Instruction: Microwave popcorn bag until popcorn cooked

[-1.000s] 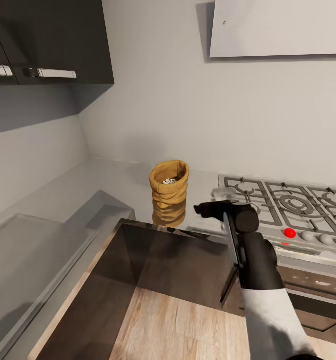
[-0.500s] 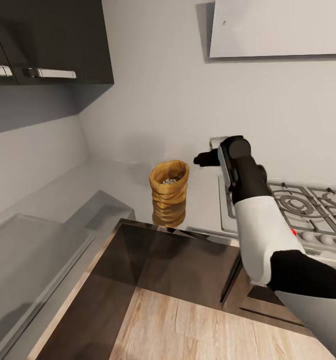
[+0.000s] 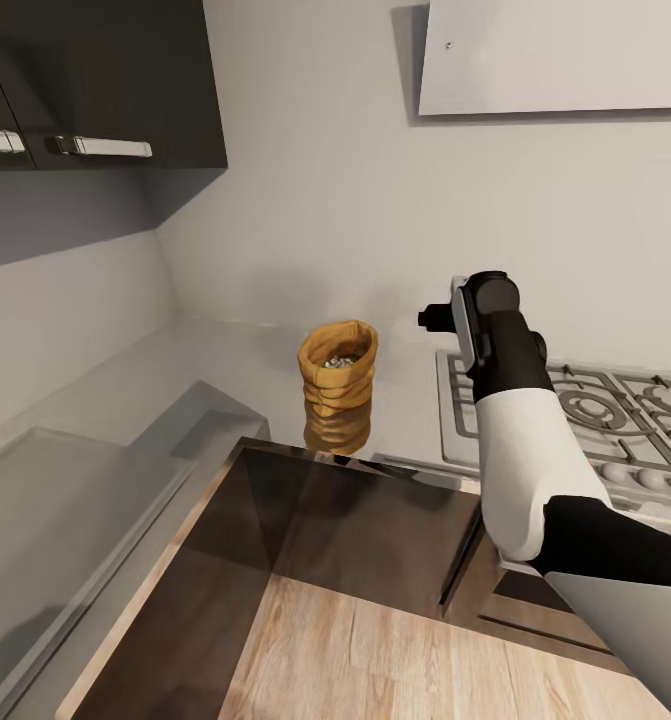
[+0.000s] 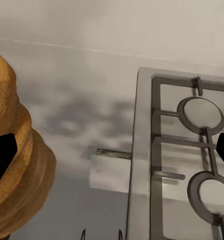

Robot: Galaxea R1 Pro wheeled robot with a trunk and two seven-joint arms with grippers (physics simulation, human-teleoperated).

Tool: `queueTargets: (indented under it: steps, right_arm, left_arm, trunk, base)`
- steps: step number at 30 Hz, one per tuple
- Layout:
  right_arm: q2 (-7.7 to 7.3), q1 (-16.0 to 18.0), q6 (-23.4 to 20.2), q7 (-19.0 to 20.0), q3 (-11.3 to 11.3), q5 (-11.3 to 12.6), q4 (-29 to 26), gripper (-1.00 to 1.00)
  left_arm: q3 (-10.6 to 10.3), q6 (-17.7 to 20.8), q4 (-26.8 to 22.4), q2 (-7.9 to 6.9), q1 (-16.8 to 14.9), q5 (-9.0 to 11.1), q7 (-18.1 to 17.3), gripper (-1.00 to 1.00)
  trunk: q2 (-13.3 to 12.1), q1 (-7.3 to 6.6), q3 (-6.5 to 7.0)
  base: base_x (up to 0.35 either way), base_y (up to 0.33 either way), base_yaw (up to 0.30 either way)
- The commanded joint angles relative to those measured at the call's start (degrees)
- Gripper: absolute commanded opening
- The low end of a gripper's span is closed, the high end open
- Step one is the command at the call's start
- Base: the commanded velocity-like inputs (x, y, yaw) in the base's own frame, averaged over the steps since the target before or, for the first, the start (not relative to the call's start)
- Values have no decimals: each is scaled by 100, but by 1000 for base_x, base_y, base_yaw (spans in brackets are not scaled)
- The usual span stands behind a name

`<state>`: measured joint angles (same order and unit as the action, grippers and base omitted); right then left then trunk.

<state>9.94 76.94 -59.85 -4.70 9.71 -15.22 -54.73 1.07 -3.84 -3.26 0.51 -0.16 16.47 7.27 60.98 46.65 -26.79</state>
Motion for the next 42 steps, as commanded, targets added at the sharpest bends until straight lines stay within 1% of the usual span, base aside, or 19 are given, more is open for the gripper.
queueTargets:
  steps: [1, 6, 22, 30, 32, 36, 42]
  right_arm:
    - [6, 5, -15, -29, 13, 20, -2, 100]
    - [6, 5, -15, -54, 5, 19, 33, 100]
    - [6, 5, -15, -62, 5, 3, 86, 100]
    - [6, 5, -15, -74, 11, -2, 95, 100]
    - [6, 5, -15, -82, 6, 9, 270, 100]
    - [6, 5, -15, -84, -3, 17, 938, 100]
    - [6, 5, -15, -92, -4, 9, 1058, 100]
  left_arm:
    - [8, -17, -1, 2, -2, 21, 12, 100]
    - [14, -17, -7, 8, -2, 15, 11, 100]
    - [8, -13, -17, 14, -2, -2, 11, 100]
    - [21, -11, -32, 23, -2, 20, 11, 100]
    - [24, -11, -34, 51, -2, 22, 11, 100]
    - [25, -11, -26, 78, -2, 22, 11, 100]
    - [25, -11, -25, 81, -2, 23, 11, 100]
  trunk:
    - [4, 0, -6]
    - [4, 0, -6]
    - [4, 0, -6]
    - [4, 0, -6]
    - [4, 0, -6]
    - [4, 0, -6]
    - [4, 0, -6]
  base:
    - [0, 0, 0]
    - [0, 0, 27]
    - [0, 0, 258]
    - [0, 0, 34]
    - [0, 0, 0]
    - [0, 0, 0]
    - [0, 0, 0]
